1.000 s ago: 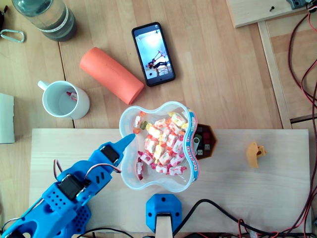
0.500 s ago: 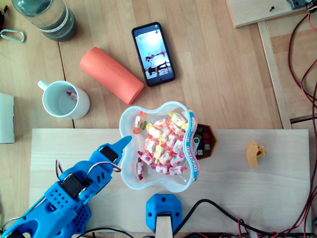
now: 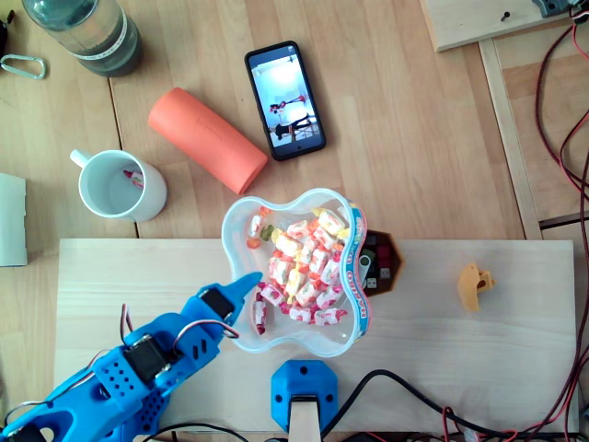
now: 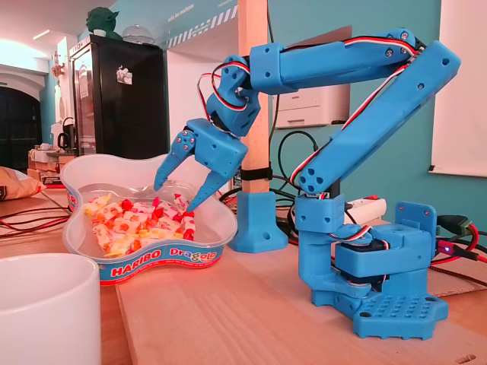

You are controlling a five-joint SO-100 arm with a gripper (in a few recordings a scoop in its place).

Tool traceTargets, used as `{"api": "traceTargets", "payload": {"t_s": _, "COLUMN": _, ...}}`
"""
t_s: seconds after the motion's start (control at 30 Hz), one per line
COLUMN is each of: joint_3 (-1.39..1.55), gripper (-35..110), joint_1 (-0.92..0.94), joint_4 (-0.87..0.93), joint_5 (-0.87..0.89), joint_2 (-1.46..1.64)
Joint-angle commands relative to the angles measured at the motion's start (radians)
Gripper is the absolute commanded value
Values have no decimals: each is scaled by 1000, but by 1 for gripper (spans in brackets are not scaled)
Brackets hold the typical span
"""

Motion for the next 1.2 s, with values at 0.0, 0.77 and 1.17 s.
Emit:
{"api": "traceTargets", "payload": {"t_s": 0.0, "joint_3": -38, "gripper": 27, "joint_1": 58, "joint_4": 3, "joint_5": -25, "joint_2": 6}}
{"api": "traceTargets", "payload": {"t_s": 0.77, "joint_3": -48, "gripper": 27, "joint_1": 72, "joint_4": 2, "joint_5": -31, "joint_2": -268}}
{"api": "traceTargets", "payload": {"t_s": 1.17, "joint_3": -44, "gripper": 27, "joint_1": 80, "joint_4": 2, "joint_5": -20, "joint_2": -281}}
